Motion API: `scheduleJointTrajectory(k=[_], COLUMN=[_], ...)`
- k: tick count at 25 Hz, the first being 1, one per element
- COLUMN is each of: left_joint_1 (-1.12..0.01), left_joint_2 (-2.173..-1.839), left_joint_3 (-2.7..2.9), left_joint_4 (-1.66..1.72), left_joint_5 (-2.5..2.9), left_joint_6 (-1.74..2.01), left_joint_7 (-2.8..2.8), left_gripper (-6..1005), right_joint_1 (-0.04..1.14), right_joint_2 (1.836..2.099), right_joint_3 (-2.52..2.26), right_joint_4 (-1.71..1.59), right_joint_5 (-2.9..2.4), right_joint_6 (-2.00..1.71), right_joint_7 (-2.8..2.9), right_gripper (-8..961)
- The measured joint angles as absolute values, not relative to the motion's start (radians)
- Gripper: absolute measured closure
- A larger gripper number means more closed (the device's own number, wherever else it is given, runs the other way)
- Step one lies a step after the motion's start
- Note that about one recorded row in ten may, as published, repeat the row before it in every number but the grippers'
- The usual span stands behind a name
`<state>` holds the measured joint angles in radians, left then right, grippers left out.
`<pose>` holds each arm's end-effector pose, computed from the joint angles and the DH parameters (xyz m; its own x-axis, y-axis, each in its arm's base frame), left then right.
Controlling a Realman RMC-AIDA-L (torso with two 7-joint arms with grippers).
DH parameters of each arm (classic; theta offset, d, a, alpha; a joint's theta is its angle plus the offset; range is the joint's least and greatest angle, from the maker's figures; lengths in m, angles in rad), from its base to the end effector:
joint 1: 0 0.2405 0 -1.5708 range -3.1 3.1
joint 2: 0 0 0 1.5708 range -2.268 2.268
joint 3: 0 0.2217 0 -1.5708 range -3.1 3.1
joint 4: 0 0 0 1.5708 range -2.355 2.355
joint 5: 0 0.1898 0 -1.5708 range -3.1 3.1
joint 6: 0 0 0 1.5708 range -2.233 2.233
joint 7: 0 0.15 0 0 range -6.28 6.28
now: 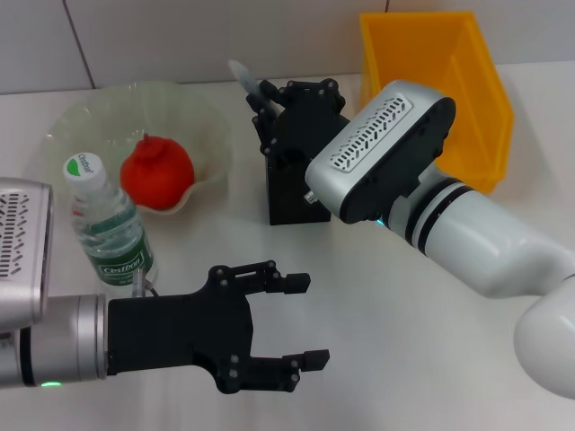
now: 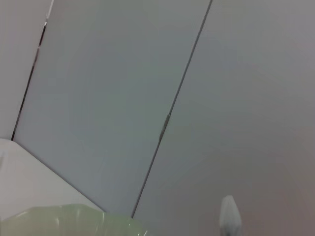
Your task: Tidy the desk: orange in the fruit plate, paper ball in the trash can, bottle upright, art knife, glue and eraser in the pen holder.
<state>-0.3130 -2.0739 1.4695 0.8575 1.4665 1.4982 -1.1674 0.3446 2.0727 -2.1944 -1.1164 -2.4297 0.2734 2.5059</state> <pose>-0.1698 0.2401 -0.0394 0.8382 0.0399 0.5439 0.0653 -0.9975 -0.0275 0.1167 0.3289 -0.0653 0.9168 0.0934 -0.3884 -0.2777 -0.5500 -0.7877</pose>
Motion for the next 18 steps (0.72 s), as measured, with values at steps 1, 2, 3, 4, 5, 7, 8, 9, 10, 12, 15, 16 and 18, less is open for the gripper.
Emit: scheduleJointTrajectory(k=[1, 2, 3, 4, 5, 7, 8, 9, 10, 12, 15, 16, 18], left_joint_1=[-0.313, -0.313, -0.313, -0.313, -0.313, -0.314, -0.314, -0.314, -0.315, -0.315, -0.316, -0.316, -0.316], left_joint_2=[-2.074, -2.074, -2.074, -2.074, -2.074, -2.074, -2.074, -2.074, -2.074, -2.074, -2.074, -2.074, -2.074], left_joint_3=[1.469, 1.469, 1.469, 1.469, 1.469, 1.469, 1.469, 1.469, 1.47, 1.47, 1.471, 1.471, 1.471], left_joint_4=[0.857, 0.857, 0.857, 0.857, 0.857, 0.858, 0.858, 0.858, 0.857, 0.857, 0.858, 0.858, 0.857], left_joint_5=[1.466, 1.466, 1.466, 1.466, 1.466, 1.466, 1.466, 1.466, 1.466, 1.466, 1.466, 1.466, 1.466], left_joint_6=[1.498, 1.498, 1.498, 1.498, 1.498, 1.497, 1.496, 1.496, 1.496, 1.496, 1.494, 1.494, 1.493], left_joint_7=[-1.167, -1.167, -1.167, -1.167, -1.167, -1.167, -1.167, -1.167, -1.167, -1.167, -1.167, -1.167, -1.167], left_gripper=[199, 199, 199, 199, 199, 199, 199, 199, 199, 198, 198, 198, 198], right_joint_1=[0.345, 0.346, 0.346, 0.346, 0.346, 0.347, 0.347, 0.347, 0.346, 0.344, 0.332, 0.332, 0.314], right_joint_2=[2.073, 2.072, 2.072, 2.071, 2.071, 2.071, 2.071, 2.071, 2.071, 2.071, 2.07, 2.07, 2.068], right_joint_3=[-2.194, -2.195, -2.195, -2.195, -2.193, -2.192, -2.19, -2.19, -2.187, -2.186, -2.185, -2.185, -2.183], right_joint_4=[-1.116, -1.116, -1.116, -1.116, -1.117, -1.117, -1.117, -1.117, -1.119, -1.121, -1.142, -1.142, -1.166], right_joint_5=[-2.43, -2.43, -2.43, -2.43, -2.43, -2.43, -2.43, -2.43, -2.429, -2.429, -2.429, -2.429, -2.432], right_joint_6=[0.273, 0.273, 0.273, 0.272, 0.272, 0.272, 0.272, 0.272, 0.272, 0.272, 0.273, 0.273, 0.278], right_joint_7=[2.506, 2.508, 2.508, 2.509, 2.509, 2.509, 2.509, 2.509, 2.509, 2.509, 2.509, 2.509, 2.506], right_gripper=[778, 776, 774, 772, 770, 733, 715, 696, 678, 641, 586, 587, 588])
